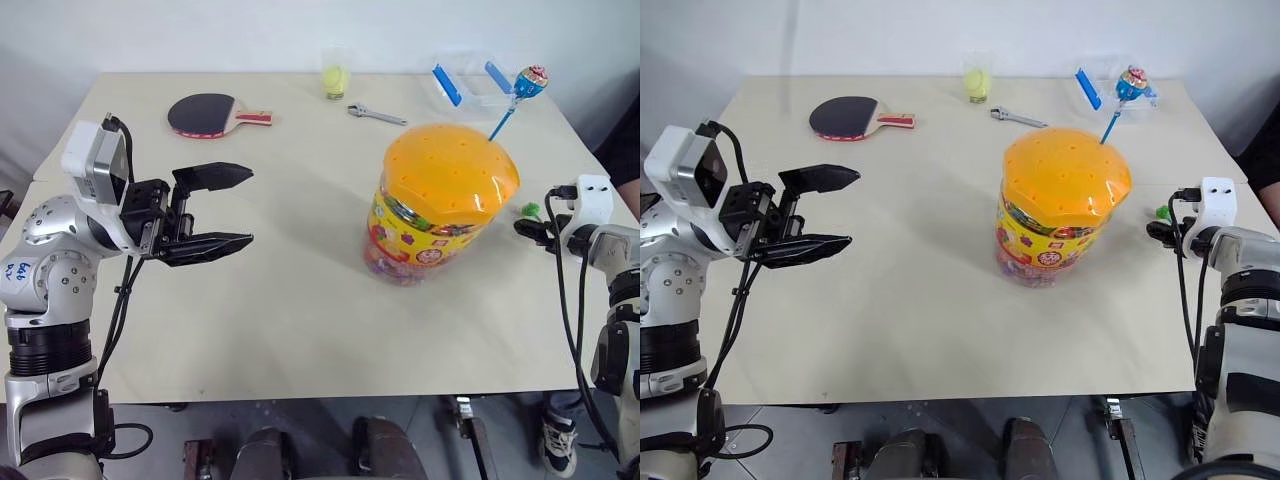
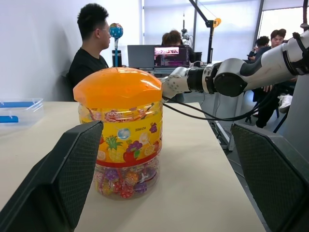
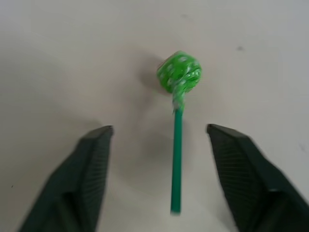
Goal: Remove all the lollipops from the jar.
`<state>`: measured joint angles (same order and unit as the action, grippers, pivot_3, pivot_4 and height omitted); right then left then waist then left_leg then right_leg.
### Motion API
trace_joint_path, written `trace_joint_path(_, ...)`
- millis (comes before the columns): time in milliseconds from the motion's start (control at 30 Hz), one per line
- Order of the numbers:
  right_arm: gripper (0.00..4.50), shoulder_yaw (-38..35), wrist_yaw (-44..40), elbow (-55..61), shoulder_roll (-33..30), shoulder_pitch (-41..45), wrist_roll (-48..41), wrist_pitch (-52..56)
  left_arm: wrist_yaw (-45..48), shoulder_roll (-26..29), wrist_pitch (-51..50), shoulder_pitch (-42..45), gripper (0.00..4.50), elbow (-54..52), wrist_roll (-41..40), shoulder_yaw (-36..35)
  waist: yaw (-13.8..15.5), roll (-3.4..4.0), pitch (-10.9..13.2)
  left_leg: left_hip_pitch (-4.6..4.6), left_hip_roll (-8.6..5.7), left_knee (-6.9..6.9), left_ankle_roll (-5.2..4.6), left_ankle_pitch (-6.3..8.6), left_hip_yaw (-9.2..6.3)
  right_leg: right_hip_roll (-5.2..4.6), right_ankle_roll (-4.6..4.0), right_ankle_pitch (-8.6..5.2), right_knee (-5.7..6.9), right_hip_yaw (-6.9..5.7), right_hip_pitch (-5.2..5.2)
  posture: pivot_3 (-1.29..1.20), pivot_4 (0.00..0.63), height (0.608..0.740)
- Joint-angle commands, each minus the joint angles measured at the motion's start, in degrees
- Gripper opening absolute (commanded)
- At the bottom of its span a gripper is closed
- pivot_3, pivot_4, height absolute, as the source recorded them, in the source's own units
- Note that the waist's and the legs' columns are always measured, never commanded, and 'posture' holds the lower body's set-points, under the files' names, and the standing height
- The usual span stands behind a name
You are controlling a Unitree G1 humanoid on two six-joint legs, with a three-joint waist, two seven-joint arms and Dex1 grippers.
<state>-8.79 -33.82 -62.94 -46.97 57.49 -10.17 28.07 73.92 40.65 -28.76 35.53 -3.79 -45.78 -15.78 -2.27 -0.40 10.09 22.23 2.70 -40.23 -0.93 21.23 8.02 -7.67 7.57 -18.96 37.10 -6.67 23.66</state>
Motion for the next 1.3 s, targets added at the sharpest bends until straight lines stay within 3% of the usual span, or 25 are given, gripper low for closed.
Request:
trace_joint_path(33, 4.45, -2.44, -9.11, 18.31, -6.46, -4.31, -3.84, 5.25, 0.14, 0.81, 0.75, 1.18, 4.50, -0.60, -0.91, -0.79, 0.34, 0.09, 0.05, 0.01, 0.00, 0.00, 0.00, 0.00, 0.00, 0.00, 0.00, 0.00, 0.00, 0.00, 0.00, 0.00, 0.150, 0.740)
trace_joint_path(167, 4.45, -11.39, -15.74, 45.34, -10.67, -14.07, -14.82, 13.53, 0.88, -0.15, 1.78, 2.76, 4.50, 1.39, -0.30, 0.43, 0.90, 0.18, 0.08, 0.05, 0.00, -0.06, 0.00, 0.00, -0.23, 0.01, 0.00, 0.00, 0.04, -0.05, -0.01, 0.00, 0.150, 0.740)
trace_joint_path(267, 4.45, -15.71, -17.84, 56.73, -11.37, -16.69, -21.88, 19.67, 1.52, -0.60, 2.32, 3.46, 4.50, 2.50, -0.04, 1.30, 0.73, 0.18, 0.07, 0.03, 0.00, -0.10, 0.00, 0.00, -0.25, 0.03, 0.00, 0.00, 0.03, -0.06, -0.05, 0.00, 0.150, 0.740)
trace_joint_path(500, 4.45, -18.70, -22.47, 67.61, -14.22, -17.46, -32.25, 26.19, 2.71, -0.65, 3.15, 5.47, 4.50, 4.88, 0.57, 2.34, 1.07, 0.18, 0.08, 0.02, -0.02, -0.27, 0.00, 0.00, -0.12, 0.03, 0.00, 0.00, 0.04, -0.02, -0.11, 0.00, 0.150, 0.740)
trace_joint_path(833, 4.45, -8.03, -23.13, 64.19, -8.14, -8.68, -32.20, 22.48, 3.22, -1.29, 4.23, 7.13, 4.50, 6.26, 1.26, 3.23, 0.87, 0.16, 0.07, 0.02, -0.02, -0.29, 0.00, 0.01, -0.14, 0.04, 0.00, 0.00, 0.05, -0.06, -0.11, 0.00, 0.150, 0.740)
trace_joint_path(967, 3.52, -7.81, -22.73, 61.89, -6.83, -7.49, -32.03, 20.58, 2.99, -0.56, 3.79, 6.53, 4.50, 5.49, 0.96, 2.65, 0.80, 0.16, 0.07, 0.04, -0.05, -0.28, 0.00, 0.01, -0.14, 0.02, 0.00, 0.00, 0.04, -0.09, -0.10, 0.00, 0.150, 0.740)
trace_joint_path(1300, 0.05, -9.61, -20.25, 59.50, -6.22, -4.24, -32.12, 17.61, 1.93, 0.85, 3.03, 5.64, 4.50, 4.53, 0.28, 1.09, 0.76, 0.16, 0.07, 0.04, -0.03, -0.26, 0.00, 0.01, -0.17, 0.01, 0.00, 0.00, 0.05, -0.11, -0.10, 0.00, 0.150, 0.740)
